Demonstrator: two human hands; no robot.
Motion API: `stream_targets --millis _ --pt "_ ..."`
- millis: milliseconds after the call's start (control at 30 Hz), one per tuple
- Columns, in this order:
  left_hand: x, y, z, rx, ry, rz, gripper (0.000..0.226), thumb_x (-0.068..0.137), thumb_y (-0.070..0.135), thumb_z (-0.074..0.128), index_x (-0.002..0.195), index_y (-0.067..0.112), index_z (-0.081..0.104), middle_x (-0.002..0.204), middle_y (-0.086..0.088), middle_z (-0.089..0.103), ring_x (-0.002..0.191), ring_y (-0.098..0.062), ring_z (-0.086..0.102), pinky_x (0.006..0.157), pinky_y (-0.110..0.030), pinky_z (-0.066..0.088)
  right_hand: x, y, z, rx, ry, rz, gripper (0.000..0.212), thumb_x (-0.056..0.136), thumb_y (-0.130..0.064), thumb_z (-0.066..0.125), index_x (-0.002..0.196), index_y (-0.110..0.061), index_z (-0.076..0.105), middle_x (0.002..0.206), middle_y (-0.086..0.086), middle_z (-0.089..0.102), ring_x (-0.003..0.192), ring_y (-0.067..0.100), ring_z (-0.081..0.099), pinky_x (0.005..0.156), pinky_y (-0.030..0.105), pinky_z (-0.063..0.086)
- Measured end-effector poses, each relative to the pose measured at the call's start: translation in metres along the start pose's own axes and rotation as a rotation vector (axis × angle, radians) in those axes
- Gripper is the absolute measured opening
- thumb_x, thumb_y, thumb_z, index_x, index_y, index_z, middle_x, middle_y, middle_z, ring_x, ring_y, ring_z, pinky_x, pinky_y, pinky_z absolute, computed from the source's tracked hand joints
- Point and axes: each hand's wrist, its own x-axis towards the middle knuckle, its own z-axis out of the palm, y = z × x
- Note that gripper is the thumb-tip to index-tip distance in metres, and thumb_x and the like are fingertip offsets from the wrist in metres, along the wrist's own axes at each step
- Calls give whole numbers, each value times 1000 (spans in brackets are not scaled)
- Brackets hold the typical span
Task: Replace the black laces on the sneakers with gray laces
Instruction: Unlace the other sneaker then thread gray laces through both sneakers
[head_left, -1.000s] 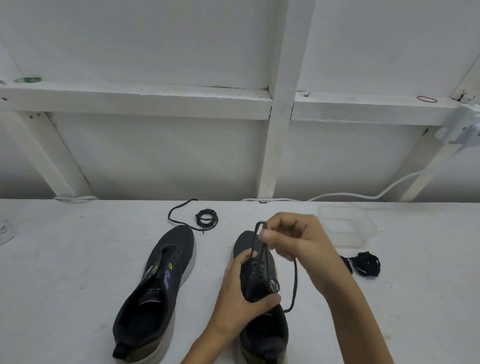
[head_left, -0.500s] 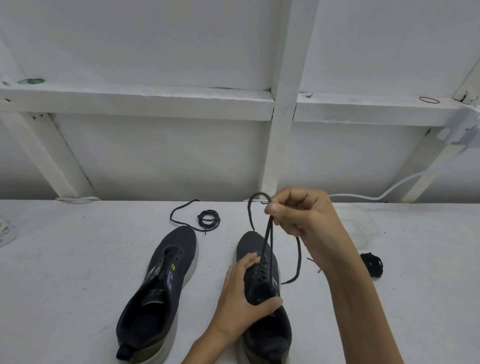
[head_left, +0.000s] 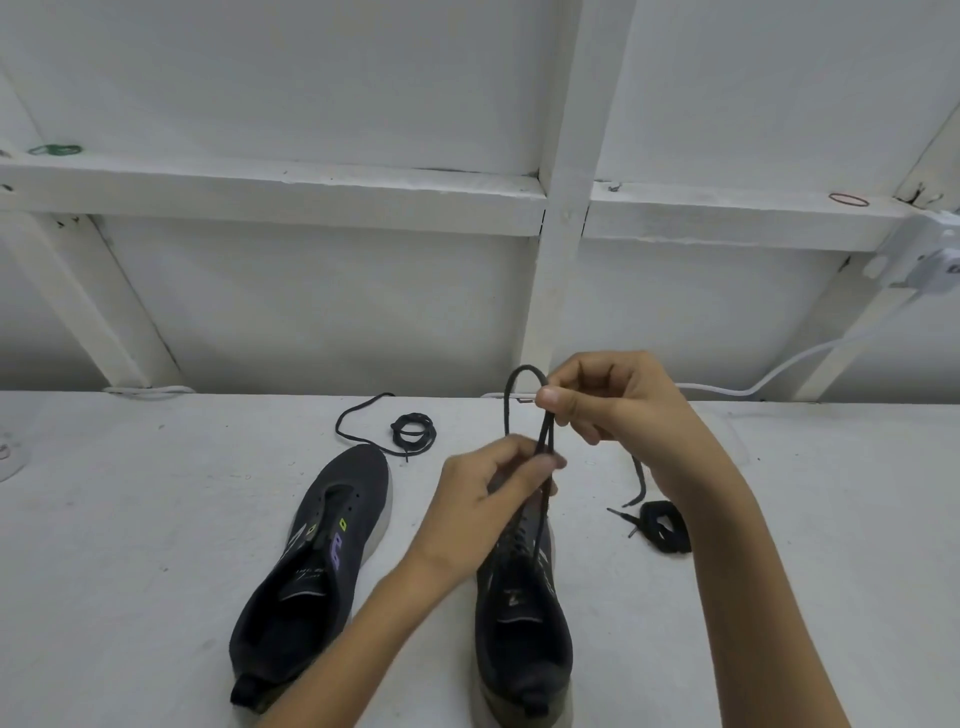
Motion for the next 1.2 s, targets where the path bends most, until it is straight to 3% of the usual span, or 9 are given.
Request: stream_targets --millis 100,300,400,533,700,767,1000,1100,1200 --pt "15 11 -8 25 -6 58 15 94 26 57 91 22 71 74 1 67 68 -16 63 75 -35 54 -1 0 -5 9 -15 4 6 83 -11 73 81 -7 71 61 4 62 48 13 41 51 21 33" --pt "45 32 -28 105 -19 55 22 96 14 56 83 25 70 63 6 56 51 -14 50 68 -30 57 4 -9 -23 23 58 -99 12 80 -10 75 87 -1 71 66 12 65 48 14 49 44 20 32" --pt "54 46 -32 130 -132 66 25 98 18 54 80 26 69 66 6 53 49 -10 46 69 -39 55 13 -14 -25 -12 82 -147 10 79 -10 76 85 -2 72 65 6 67 52 13 54 47 20 36" --pt "62 57 -32 177 -138 64 25 92 31 61 96 10 74 55 12 48 48 -9 44 63 -36 46 24 -18 -18 -16 121 -216 9 80 -5 76 87 -1 71 71 1 70 65 7 64 60 16 47" --pt "60 55 -32 75 -36 -5 33 97 20 57 98 -11 68 54 13 54 44 -9 39 55 -23 42 30 6 -5 -452 537 -427 36 76 -32 81 106 -18 66 109 0 63 103 13 58 88 19 43" --pt "59 53 -32 18 8 -42 35 96 20 57 97 -14 67 54 12 56 42 -8 38 54 -23 41 24 11 0 -451 654 -553 30 77 -33 80 97 -15 67 102 0 62 100 13 56 86 22 42" --pt "57 53 -26 -73 18 -84 25 97 17 55 81 0 65 57 5 51 43 -8 39 53 -22 44 13 16 13 -90 329 -452 10 80 -7 77 87 -4 71 82 3 73 82 17 71 79 34 57" --pt "55 54 -25 -53 15 -97 26 98 19 53 81 4 65 60 5 53 45 -8 40 54 -20 44 12 17 9 -87 335 -427 8 80 -7 78 86 -5 72 81 3 73 70 20 67 60 32 54" --pt "54 56 -25 -11 -16 -102 28 99 18 50 81 2 65 66 2 56 47 -9 43 57 -20 46 12 17 8 -227 399 -497 8 78 -11 80 83 -14 75 81 1 73 61 18 58 58 30 50"
